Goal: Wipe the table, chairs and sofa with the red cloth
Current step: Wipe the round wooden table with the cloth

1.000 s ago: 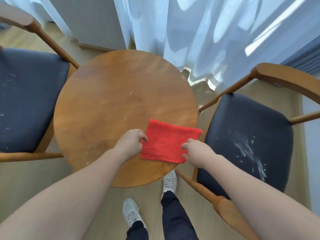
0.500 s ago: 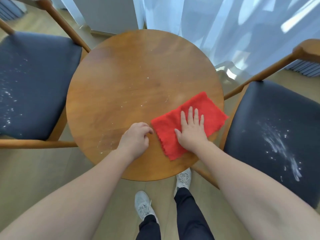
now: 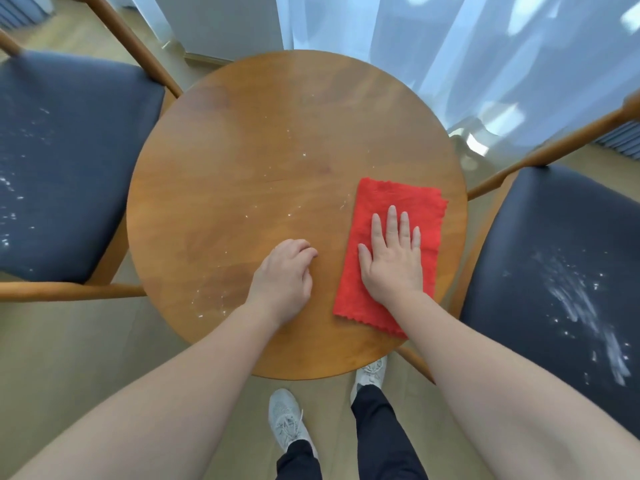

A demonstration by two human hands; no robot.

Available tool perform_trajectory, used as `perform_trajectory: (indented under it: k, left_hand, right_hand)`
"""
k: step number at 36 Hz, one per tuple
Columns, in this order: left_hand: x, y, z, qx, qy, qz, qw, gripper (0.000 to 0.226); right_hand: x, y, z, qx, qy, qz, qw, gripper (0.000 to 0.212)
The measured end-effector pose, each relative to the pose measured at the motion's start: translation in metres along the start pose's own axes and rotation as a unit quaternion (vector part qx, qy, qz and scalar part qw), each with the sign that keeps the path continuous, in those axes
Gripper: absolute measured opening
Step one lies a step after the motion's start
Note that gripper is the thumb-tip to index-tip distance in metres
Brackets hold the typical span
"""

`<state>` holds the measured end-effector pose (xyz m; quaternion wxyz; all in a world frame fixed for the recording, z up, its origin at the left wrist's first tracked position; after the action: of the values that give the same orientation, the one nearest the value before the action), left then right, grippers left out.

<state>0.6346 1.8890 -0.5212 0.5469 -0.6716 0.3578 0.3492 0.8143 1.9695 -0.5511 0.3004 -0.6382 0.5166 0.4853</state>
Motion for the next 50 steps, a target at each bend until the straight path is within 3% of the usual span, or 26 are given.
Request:
perform_trajectory:
  k: [5,10,15,22,28,34,40,50]
  left_hand:
    - [0.015,-0.003,0.012,0.026,0.0,0.015,1.0,0.037]
    - [0.027,-0.01,0.024,0.102,0.034,0.037,0.993,0.047]
    - [0.027,-0.01,0.042,0.101,0.003,0.058,0.993,0.049]
    - [0.028,0.0,0.048,0.133,-0.024,0.068,0.988,0.046]
    - [0.006,0.013,0.055,0.072,-0.079,0.051,0.993,0.044]
    - [-0.008,0.023,0.059,0.111,-0.079,0.079,0.988,0.042]
    - [0.002,0.03,0.035,0.055,-0.065,0.062,0.994,0.042]
    - [-0.01,0.052,0.005,0.052,-0.081,0.07,0.993,0.04]
  right_hand:
    - [0.005,-0.015,-0.009,-0.045,-0.004,-0.025,0.999,0.068]
    - [0.004,-0.016,-0.028,-0.033,0.012,-0.021,0.999,0.068]
    - [0.006,-0.011,-0.014,0.005,0.005,0.0,1.0,0.064]
    - [-0.001,-0.039,0.007,-0.015,-0.017,-0.011,1.0,0.065]
    - [-0.022,-0.056,0.051,0.012,-0.03,-0.023,0.999,0.065]
    - [-0.044,-0.056,0.107,0.031,-0.039,-0.034,0.998,0.061]
    - [-0.056,-0.046,0.143,0.002,-0.047,-0.04,0.998,0.061]
    - [-0.053,-0.019,0.146,-0.045,-0.046,-0.056,0.996,0.062]
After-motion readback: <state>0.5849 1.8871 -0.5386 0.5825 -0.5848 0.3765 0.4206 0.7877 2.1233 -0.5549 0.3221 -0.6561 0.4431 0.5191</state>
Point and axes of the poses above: each hand's wrist, its own z-axis towards the middle knuckle, its own x-axis out of the palm, y = z × x, the point moved 2 cm from there along z, towards the middle knuckle, and after that the axes turned 2 degrees about -y, right-handed, at the moved point
